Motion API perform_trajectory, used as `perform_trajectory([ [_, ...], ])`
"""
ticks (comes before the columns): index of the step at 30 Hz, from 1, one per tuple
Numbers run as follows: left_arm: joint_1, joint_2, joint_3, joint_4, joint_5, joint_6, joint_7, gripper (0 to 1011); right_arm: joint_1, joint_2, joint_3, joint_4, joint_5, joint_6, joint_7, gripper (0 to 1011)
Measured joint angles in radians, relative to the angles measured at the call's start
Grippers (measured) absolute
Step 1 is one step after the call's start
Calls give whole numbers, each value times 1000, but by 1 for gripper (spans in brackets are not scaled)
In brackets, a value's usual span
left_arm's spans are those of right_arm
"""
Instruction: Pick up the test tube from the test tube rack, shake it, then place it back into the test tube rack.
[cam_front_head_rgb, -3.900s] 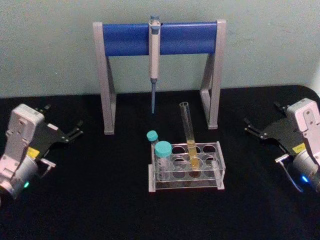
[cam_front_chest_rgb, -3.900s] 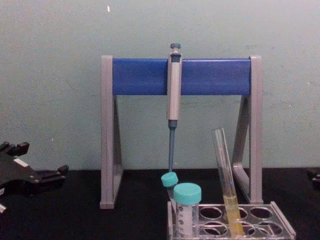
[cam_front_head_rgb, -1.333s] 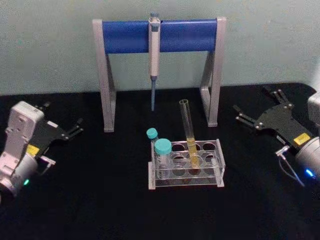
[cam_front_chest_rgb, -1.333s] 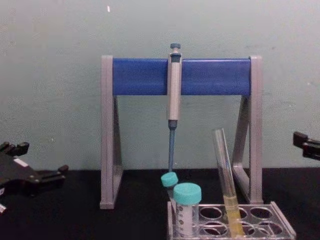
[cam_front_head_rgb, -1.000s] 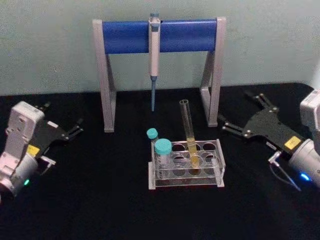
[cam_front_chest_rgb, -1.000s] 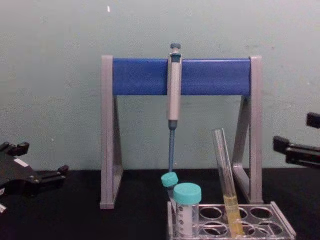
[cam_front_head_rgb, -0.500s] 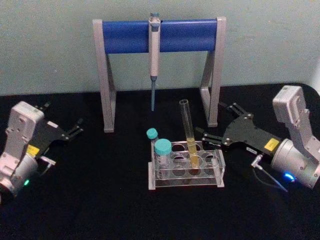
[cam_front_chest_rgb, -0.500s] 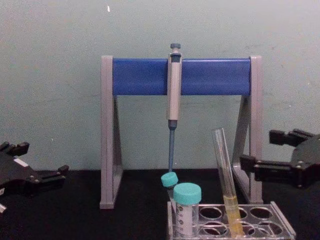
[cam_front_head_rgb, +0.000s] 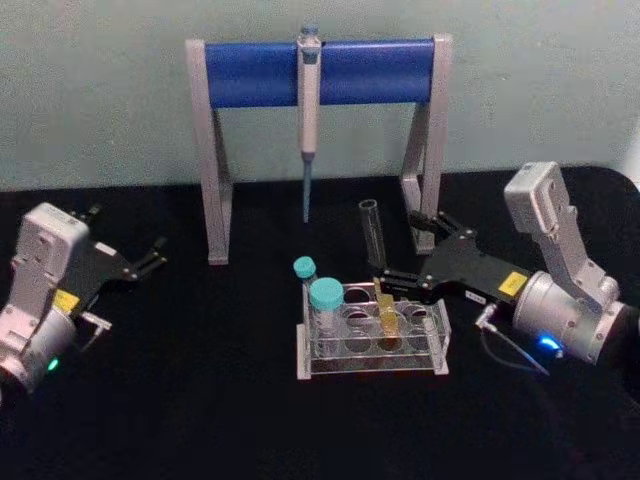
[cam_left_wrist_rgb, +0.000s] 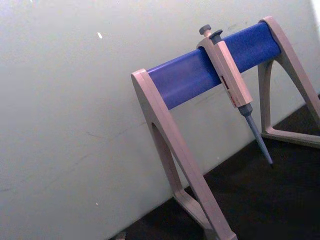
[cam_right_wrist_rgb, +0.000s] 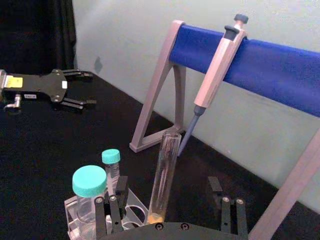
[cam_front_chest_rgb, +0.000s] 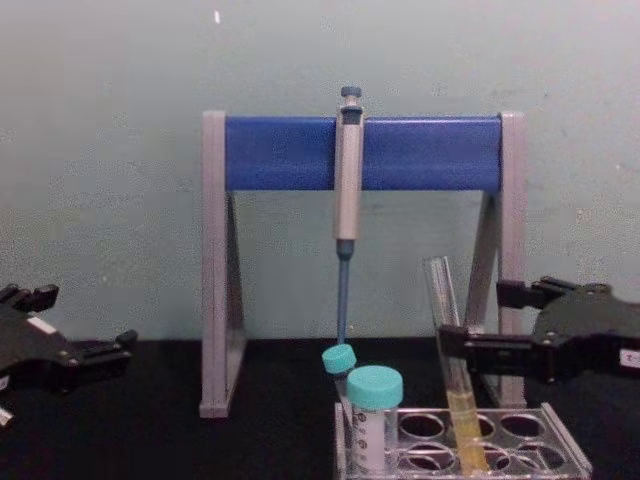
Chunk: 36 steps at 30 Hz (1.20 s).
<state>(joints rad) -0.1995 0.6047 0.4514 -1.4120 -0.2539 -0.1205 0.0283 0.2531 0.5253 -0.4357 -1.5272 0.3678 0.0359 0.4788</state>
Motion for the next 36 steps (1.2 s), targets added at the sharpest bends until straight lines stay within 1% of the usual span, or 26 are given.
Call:
perform_trajectory([
  [1,0,0,0,0,0,0,0,1001,0,0,0,0,0,0,0,1000],
  [5,0,0,0,0,0,0,0,1001,16,-24,-1,21,-3,18,7,1000],
  [8,0,0,0,0,0,0,0,1001,23,-33,-1,29,-3,25,8,1000],
  [16,0,0,0,0,0,0,0,1001,42,-61,3,54,11,51,8,1000],
  [24,0,0,0,0,0,0,0,1001,53,-73,0,64,17,67,7,1000],
  [36,0,0,0,0,0,0,0,1001,57,-76,-5,69,20,80,5,1000],
])
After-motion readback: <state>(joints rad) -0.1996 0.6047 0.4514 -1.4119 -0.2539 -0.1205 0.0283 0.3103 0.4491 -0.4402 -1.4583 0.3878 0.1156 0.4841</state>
